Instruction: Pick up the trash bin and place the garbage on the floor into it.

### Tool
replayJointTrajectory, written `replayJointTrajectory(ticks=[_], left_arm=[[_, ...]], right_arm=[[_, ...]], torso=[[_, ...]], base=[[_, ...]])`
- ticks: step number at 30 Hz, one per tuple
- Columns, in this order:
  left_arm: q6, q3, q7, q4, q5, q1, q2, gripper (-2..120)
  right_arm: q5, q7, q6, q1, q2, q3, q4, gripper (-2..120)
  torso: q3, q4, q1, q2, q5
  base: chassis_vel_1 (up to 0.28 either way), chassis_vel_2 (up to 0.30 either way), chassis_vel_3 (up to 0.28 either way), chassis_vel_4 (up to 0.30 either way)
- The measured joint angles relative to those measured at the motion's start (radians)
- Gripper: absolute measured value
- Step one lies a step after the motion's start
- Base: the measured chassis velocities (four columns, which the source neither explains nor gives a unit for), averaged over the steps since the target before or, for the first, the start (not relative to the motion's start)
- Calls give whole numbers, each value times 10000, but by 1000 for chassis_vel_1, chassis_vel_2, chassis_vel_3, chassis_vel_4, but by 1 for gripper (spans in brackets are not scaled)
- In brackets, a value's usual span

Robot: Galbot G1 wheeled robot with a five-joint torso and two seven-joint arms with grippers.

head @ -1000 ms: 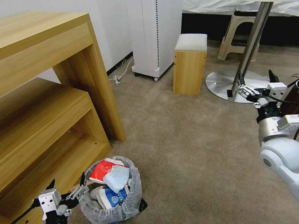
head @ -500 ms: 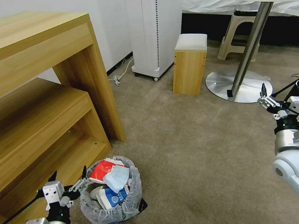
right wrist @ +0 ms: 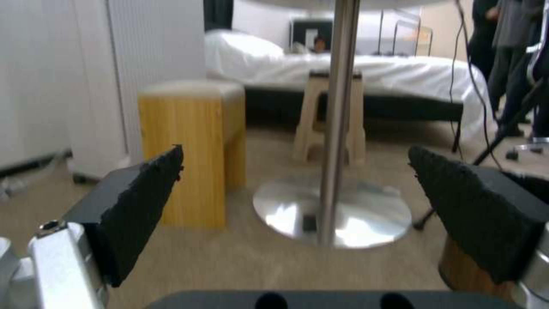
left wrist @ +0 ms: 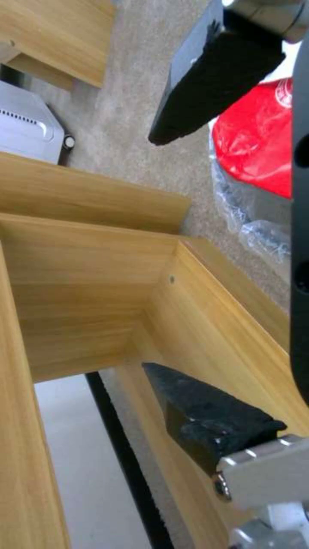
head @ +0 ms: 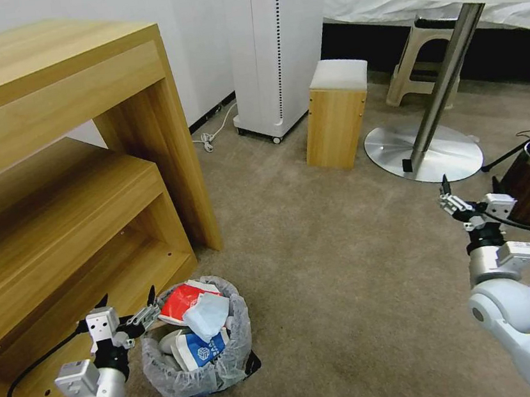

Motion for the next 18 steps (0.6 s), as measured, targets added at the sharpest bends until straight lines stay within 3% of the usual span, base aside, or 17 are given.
replayJointTrajectory(ticks=[7,9,18], left_arm=[[32,37,46,111,9,-45,-5,100],[58,38,68,115,37,-17,-12,100],[61,-69,224,160,244,-25,-69,100]], right_arm=[[153,-751,-406,222,96,-252,-283,100],[296,-1447,-336,458,135,-558,-380,100],[229,-1607,-126,924,405,-1153,-307,100]], torso=[[-1,-2,0,0,-1],[0,-1,0,0,1],[-1,0,0,0,-1]], base=[[0,0,0,0],[0,0,0,0],[0,0,0,0]])
